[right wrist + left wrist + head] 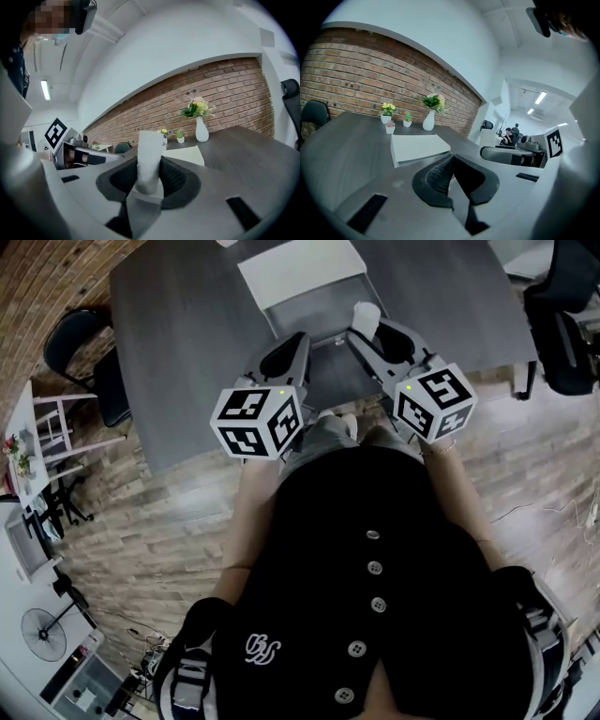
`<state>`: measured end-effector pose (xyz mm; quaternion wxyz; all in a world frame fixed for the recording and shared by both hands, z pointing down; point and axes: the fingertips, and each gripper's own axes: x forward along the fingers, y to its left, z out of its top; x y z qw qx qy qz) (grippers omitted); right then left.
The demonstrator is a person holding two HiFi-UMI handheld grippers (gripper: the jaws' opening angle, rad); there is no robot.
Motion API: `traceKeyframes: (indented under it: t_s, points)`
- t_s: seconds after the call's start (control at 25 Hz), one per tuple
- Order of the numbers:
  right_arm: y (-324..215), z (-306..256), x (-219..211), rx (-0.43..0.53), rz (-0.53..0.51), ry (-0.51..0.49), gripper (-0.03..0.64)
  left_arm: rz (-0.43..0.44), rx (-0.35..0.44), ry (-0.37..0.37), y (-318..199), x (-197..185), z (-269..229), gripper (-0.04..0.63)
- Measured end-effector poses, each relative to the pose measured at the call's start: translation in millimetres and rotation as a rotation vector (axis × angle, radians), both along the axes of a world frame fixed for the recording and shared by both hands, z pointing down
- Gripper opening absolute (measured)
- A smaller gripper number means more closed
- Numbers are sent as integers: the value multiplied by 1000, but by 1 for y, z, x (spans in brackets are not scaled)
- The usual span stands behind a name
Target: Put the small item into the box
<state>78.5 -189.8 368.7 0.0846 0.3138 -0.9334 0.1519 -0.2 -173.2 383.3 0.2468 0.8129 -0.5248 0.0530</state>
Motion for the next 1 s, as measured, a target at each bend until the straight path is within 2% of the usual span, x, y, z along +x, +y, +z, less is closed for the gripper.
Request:
traceKeyframes:
  t_s: [0.24,0.4,0.56,0.76,1.0]
  points:
    - [-13,-2,-17,10,-51,62,136,-46,-32,12,-1,-21,6,14]
    - [-24,1,-36,40,-104,132,136,-44,-52,18,-4,-37,16,14]
    - [-39,14,-53,59,-215,266,136,-62,-61,51,-15,-44,20,14]
    - [-46,39,-63,78,-398,459,138,-51,-75,55,-13,-36,23,14]
    - [-53,88,-67,52,-598,696,140,-81,-105,70,-17,-50,37,14]
